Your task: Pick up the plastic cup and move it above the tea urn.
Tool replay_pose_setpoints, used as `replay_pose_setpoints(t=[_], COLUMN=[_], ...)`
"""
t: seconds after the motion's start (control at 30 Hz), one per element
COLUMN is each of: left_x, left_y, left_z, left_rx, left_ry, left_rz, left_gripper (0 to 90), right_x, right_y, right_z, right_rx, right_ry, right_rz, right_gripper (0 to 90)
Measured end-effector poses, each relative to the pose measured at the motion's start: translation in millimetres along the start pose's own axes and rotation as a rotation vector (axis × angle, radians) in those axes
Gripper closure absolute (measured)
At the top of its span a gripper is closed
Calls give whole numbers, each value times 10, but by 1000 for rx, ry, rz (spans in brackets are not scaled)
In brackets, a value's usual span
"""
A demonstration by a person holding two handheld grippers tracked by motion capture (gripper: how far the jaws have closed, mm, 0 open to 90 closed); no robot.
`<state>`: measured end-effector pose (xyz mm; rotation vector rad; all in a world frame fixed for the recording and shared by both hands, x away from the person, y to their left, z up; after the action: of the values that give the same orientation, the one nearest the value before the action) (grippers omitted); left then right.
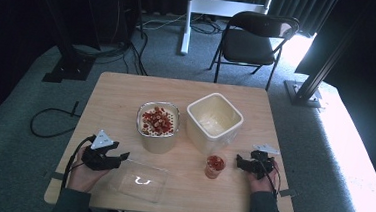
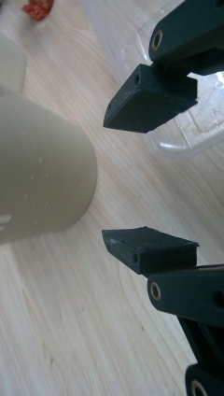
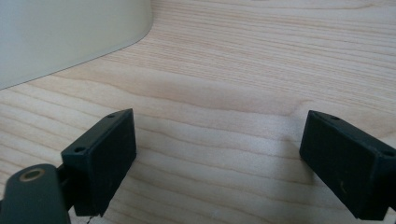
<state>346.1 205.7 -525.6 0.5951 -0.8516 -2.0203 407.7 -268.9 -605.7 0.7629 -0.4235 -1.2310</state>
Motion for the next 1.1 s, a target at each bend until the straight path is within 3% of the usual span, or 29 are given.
replay_pose_setpoints(t=[0.2, 0.4, 0.47, 0.77, 1.1], left_x=[63, 53, 30, 8, -7], left_y=[-105, -188, -215, -244, -241], left_z=[-90, -154, -173, -199, -203], left_rx=[-41, -65, -83, -95, -96], left_ry=[-15, 2, 23, 59, 46], left_rz=[-9, 2, 4, 7, 38], left_gripper=[416, 471, 575, 790, 822], right_x=[0, 0, 0, 0, 0], right_y=[0, 0, 0, 0, 0], right_z=[0, 0, 0, 0, 0], right_rx=[0, 0, 0, 0, 0], right_ry=[0, 0, 0, 0, 0], right_rz=[0, 0, 0, 0, 0], right_gripper=[102, 102, 102, 102, 102])
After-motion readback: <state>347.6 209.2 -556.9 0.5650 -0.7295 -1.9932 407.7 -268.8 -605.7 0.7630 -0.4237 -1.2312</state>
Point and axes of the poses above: each handheld gripper's, and its own axes: z roughly backward along the jaws, y roughly out of its top, x roughly to its right, the point moved 8 cm from there along -z, roughly forward along the jaws, and after that the axes turned 8 degrees about y, right-handed, at the moved point
